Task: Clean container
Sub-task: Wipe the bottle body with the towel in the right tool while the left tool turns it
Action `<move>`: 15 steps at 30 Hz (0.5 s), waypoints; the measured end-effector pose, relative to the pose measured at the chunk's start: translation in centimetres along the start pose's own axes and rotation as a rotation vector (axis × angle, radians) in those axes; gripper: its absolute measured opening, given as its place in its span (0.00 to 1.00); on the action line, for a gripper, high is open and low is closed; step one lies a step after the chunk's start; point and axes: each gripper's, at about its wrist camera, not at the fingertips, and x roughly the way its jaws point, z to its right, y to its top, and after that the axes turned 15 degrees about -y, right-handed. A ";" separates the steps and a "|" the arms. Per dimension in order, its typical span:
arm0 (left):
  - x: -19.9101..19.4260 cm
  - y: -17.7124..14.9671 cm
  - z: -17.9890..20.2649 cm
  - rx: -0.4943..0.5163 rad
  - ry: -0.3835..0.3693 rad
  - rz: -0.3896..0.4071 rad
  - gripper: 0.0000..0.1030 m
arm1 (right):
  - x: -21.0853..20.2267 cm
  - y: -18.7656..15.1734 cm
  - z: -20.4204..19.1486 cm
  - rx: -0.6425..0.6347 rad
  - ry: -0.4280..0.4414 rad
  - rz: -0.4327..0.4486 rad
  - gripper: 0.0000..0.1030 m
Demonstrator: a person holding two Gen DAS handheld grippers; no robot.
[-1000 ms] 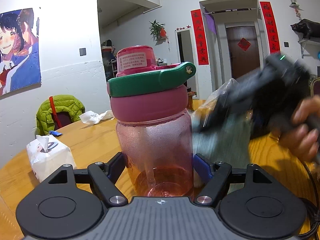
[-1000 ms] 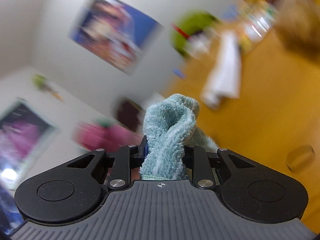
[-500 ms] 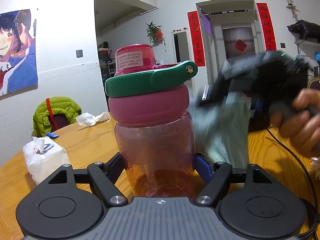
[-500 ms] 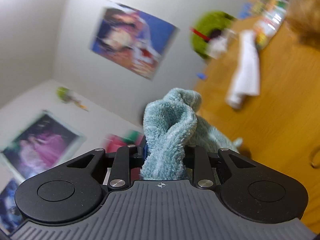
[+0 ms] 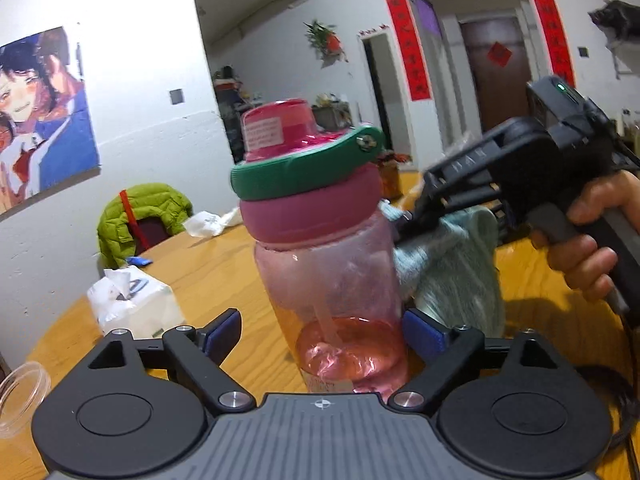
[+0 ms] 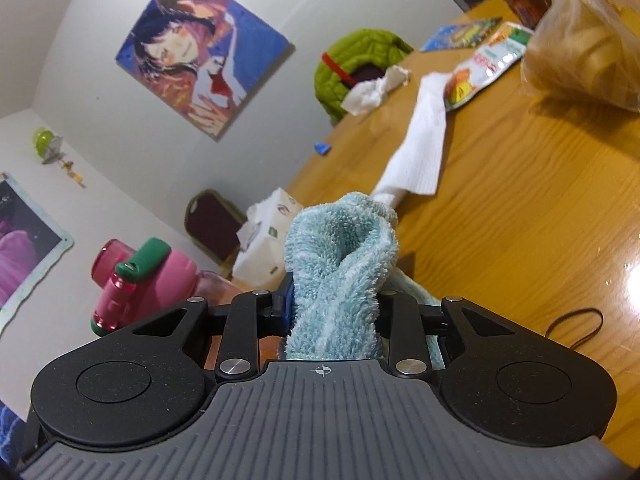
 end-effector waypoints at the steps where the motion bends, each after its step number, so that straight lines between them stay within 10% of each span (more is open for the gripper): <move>1: 0.0 0.0 0.0 0.000 -0.009 -0.002 0.75 | -0.2 0.0 0.0 -0.005 0.003 0.007 0.30; 15: 3.2 -0.7 -1.2 0.045 -0.030 0.104 0.74 | -0.1 -0.5 -0.6 -0.049 -0.020 0.011 0.32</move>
